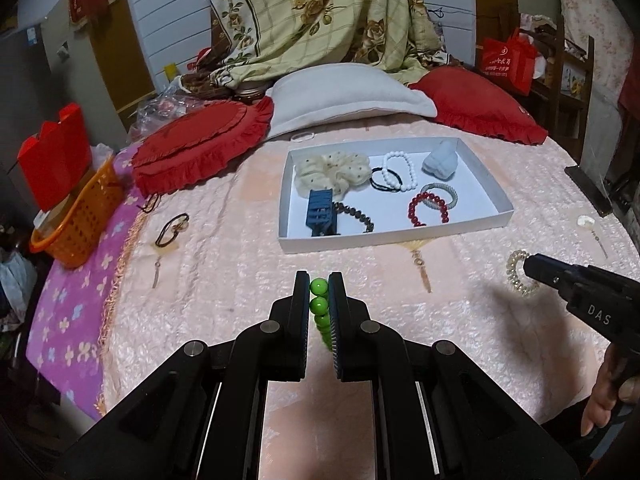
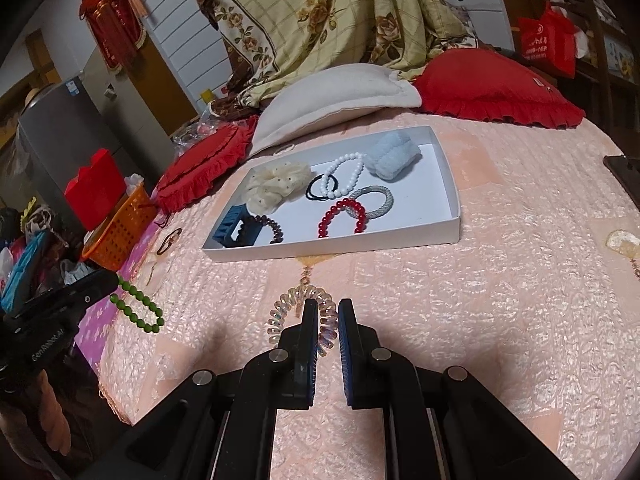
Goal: Organize jewelry
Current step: 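Lift and hold the green bracelet with the left gripper while the right holds the spiral tie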
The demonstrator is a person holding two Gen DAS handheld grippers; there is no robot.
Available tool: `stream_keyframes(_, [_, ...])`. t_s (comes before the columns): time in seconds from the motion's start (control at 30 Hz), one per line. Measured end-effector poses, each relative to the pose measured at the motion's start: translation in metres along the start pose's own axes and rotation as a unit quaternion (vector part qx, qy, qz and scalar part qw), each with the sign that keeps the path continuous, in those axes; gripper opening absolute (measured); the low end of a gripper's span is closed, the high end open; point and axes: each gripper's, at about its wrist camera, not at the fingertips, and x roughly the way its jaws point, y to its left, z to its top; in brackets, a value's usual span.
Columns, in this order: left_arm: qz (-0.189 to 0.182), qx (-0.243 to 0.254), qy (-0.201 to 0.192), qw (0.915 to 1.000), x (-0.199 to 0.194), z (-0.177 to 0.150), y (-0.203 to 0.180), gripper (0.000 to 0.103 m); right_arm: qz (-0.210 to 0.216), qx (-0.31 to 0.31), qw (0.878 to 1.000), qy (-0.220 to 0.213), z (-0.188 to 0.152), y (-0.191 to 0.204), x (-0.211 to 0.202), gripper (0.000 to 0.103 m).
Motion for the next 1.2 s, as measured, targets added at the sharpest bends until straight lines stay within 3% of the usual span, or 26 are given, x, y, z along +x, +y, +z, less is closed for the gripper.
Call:
stream_keyframes(0.5, [0.011,-0.001,0.010,0.9999,0.002,-0.009,0.003,0.008,-0.002,-0.018,1.000,-0.003,-0.005,0.015,-0.006,0.009])
stream_keyframes(1.2, [0.022,0.015,0.029,0.9992,0.019,-0.001,-0.006,0.008,0.007,0.003,1.000,0.009,-0.001,-0.006,0.008,0.009])
